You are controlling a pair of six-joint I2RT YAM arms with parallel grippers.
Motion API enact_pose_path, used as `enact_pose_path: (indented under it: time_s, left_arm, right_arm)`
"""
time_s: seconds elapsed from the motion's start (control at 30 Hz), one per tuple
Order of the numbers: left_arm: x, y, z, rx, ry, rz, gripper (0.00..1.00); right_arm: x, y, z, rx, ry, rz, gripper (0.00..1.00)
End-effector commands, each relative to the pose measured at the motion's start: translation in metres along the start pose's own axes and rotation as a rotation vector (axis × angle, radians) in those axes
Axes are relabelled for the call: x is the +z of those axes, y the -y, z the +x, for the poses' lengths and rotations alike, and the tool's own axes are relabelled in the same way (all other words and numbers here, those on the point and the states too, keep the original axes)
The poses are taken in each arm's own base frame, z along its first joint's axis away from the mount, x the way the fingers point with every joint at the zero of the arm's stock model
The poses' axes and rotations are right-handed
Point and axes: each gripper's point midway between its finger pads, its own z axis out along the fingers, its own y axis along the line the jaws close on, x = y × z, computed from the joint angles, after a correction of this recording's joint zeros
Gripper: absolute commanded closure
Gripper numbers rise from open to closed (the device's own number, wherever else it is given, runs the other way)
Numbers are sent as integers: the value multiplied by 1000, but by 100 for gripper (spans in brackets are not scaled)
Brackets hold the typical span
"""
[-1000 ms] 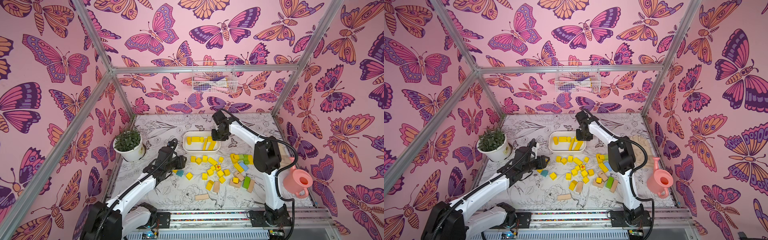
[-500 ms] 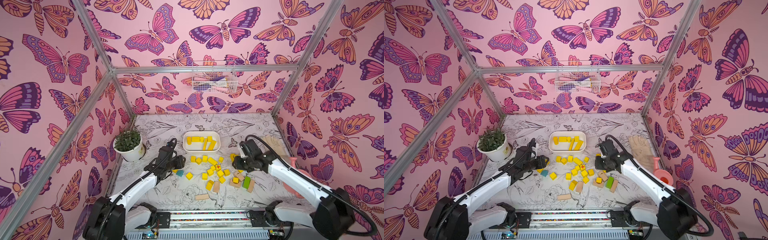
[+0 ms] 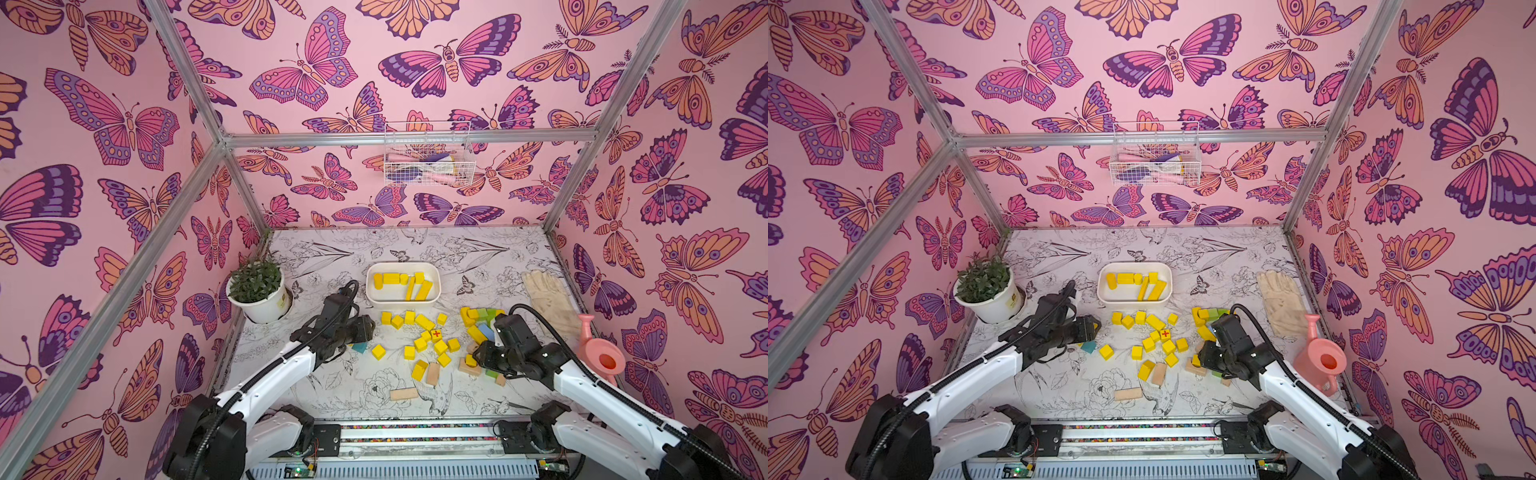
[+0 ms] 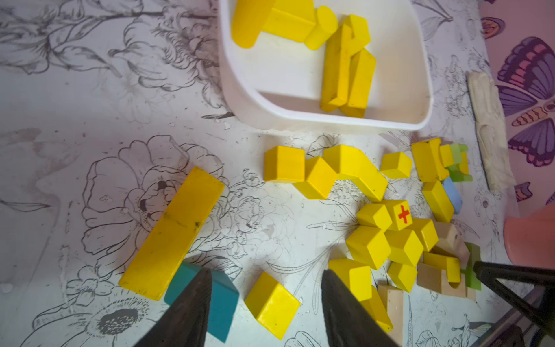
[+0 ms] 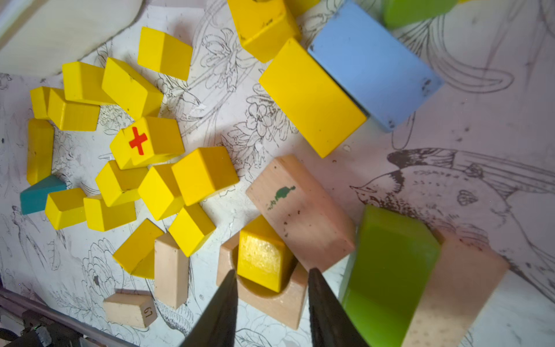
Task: Pick out the yellow building blocks
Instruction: Pick up the building block from the center of the board.
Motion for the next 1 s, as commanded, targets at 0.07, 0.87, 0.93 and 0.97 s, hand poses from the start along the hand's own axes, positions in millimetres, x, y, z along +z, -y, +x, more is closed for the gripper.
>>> enact_pose_path:
  time_s: [0.07,0.87,0.93,0.97]
  left_arm:
    - [0,21,18,99,-56,28,39]
    - [32,1,79,4,-438,-131,37]
    - [36,2,80,6,-456,-131,37]
    - [37,2,81,5,-464,-131,37]
  right_arm:
    - [1,-2,-4,19,15,-4,60]
    - [3,-1,-3,21,6,2,59]
    - [4,-1,-3,21,3,3,59]
    - [4,-1,-3,20,3,2,59]
